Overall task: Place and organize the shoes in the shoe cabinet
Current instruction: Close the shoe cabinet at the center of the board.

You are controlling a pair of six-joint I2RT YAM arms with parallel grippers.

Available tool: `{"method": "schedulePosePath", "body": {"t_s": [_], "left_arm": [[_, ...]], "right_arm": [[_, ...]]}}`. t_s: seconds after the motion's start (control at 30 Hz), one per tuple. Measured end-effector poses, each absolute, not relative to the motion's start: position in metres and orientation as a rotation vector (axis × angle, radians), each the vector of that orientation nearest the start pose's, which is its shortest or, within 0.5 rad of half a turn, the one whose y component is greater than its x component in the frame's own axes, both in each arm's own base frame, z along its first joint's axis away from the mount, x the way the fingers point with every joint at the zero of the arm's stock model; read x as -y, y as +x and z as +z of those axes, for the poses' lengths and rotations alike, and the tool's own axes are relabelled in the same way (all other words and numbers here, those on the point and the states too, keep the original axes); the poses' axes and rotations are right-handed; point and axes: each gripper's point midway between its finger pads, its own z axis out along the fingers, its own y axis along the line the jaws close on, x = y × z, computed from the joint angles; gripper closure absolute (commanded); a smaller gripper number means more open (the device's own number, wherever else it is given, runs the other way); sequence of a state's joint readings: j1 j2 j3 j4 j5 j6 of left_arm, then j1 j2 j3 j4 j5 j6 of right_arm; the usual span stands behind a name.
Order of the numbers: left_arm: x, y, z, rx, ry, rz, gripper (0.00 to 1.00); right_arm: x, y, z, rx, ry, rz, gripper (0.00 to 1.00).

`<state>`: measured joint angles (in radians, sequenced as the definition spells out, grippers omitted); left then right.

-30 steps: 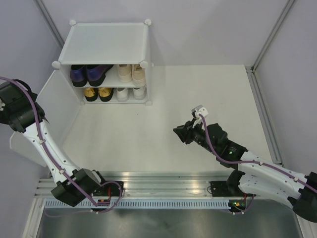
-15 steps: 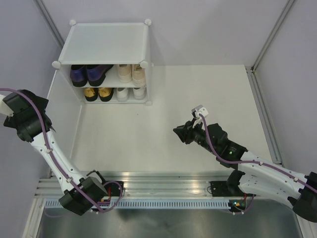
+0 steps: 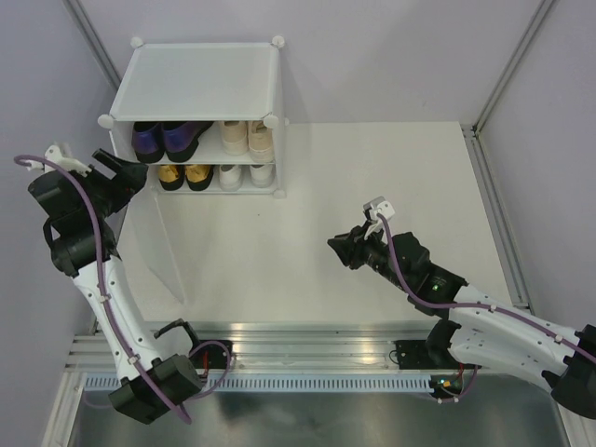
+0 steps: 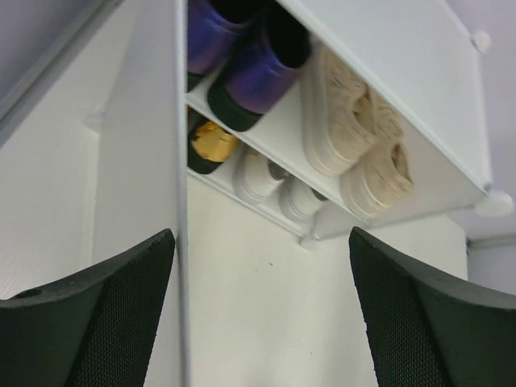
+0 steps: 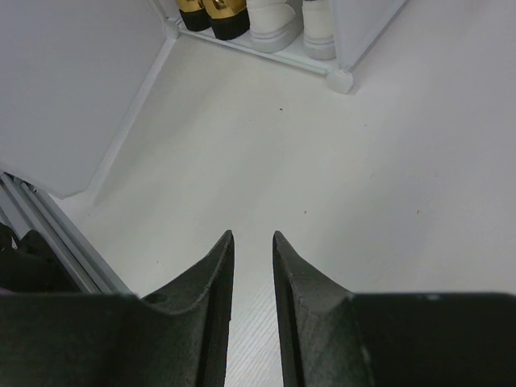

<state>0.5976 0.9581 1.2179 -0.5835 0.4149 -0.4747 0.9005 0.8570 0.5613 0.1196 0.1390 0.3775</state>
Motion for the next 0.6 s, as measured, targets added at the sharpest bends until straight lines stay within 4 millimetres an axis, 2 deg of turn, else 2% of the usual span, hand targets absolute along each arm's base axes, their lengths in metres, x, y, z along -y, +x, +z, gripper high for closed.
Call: {"method": "schedulePosePath", "body": {"t_s": [0.2, 0.37, 0.43, 0.5, 0.6], "left_arm": [[-0.026, 0.302, 0.366, -1.752, -0.368, -0.540, 0.08], [0.024, 0.295, 0.386, -1.718, -0.087, -0.718, 0.06], [0.041, 0.289, 0.394, -1.691, 0.018, -0.774, 0.09], [0.052, 0.282, 0.400, -1.666, 0.086, -0.800, 0.10], [0.047, 0.277, 0.413, -1.592, 0.076, -0.699, 0.10]], "right_arm": [[-0.257, 0.220, 0.217, -1.778, -0.357, 0.780, 0.69], [-0.254, 0.223, 0.216, -1.778, -0.346, 0.760, 0.69], [-0.254, 0.224, 0.215, -1.779, -0.344, 0.752, 0.69], [-0.253, 0.225, 0.215, -1.780, -0.340, 0.745, 0.69], [-0.252, 0.226, 0.214, -1.782, -0.336, 0.737, 0.69]]}}
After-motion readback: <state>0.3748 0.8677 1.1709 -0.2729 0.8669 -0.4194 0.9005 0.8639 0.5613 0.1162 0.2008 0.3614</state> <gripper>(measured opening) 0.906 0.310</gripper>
